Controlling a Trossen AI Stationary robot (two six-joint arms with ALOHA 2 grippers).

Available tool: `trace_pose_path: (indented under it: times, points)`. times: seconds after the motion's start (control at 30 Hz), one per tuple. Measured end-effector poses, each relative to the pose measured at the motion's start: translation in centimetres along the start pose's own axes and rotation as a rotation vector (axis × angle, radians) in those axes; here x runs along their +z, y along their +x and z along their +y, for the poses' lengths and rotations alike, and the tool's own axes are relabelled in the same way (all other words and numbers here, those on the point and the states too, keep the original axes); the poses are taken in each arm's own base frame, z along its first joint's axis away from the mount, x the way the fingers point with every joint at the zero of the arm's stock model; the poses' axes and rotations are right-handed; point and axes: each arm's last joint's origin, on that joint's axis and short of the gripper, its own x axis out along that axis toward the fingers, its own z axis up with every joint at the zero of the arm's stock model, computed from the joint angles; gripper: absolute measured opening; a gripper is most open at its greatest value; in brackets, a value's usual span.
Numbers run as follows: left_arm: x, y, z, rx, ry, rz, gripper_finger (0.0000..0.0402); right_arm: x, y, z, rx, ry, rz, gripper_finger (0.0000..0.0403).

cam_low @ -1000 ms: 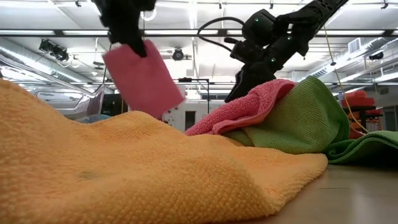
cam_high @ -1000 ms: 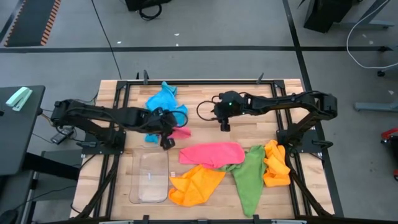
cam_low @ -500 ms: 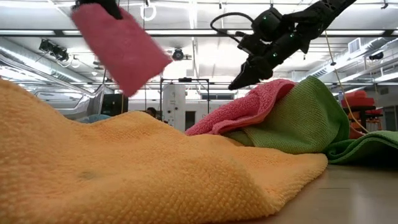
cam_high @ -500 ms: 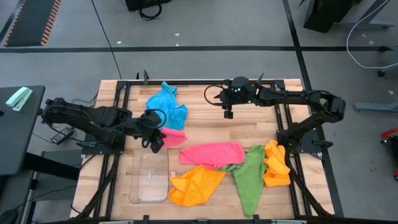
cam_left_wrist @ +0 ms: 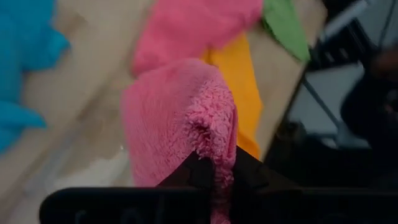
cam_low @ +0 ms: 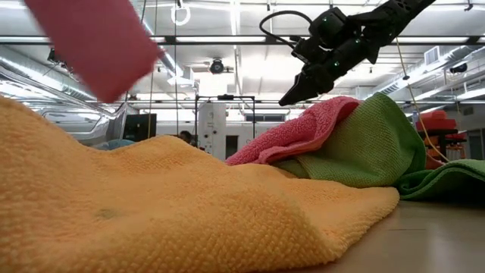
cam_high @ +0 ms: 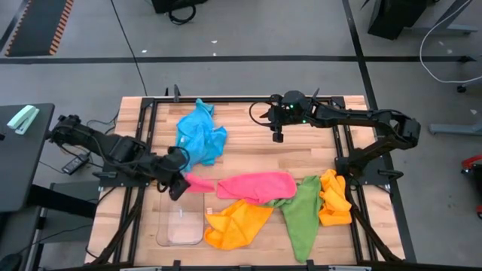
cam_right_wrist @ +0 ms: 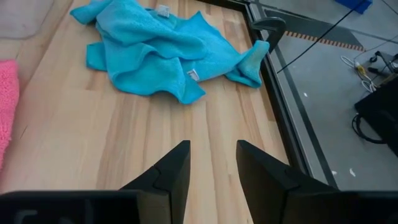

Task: Fold microfiber towels
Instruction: Put the top pink microfiber cloth into the transparent bin

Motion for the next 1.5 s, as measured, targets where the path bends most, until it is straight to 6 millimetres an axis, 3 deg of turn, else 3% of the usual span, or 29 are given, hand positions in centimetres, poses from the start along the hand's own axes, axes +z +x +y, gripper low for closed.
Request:
trace_pose_path:
  times: [0.23, 0.43, 0.63, 0.83, 1.1, 1.33, 1.5]
  points:
    - [-1.2, -0.1, -0.6, -0.078, 0.028, 0.159, 0.0014, 0.0, 0.0, 0.1, 0.013, 0.013, -0.006, 0.0138]
    - [-1.9, 0.7, -1.1, -0.076, 0.001, 0.243, 0.0034, 0.0, 0.0, 0.1, 0.029, 0.024, -0.013, 0.0138]
    - [-2.2, 2.6, -1.5, -0.046, -0.006, 0.356, 0.0014, 0.1, 0.0, 0.2, 0.031, 0.037, -0.014, 0.0138]
    - [-2.6, 4.8, -1.9, -0.009, -0.006, 0.465, 0.0030, 0.3, 0.1, 0.7, 0.047, 0.027, -0.019, 0.0138]
    - [-2.9, 7.3, -2.0, 0.056, 0.041, 0.500, 0.0014, 0.3, 0.1, 0.8, 0.050, 0.022, -0.019, 0.0138]
    - [-3.6, 8.4, -2.0, 0.122, 0.251, 0.438, 0.0035, 0.4, 0.1, 0.8, 0.051, 0.022, -0.018, 0.0138]
    - [-4.3, 8.2, -1.9, 0.142, 0.400, 0.443, 0.0015, 0.4, 0.1, 0.8, 0.051, 0.027, -0.019, 0.0138]
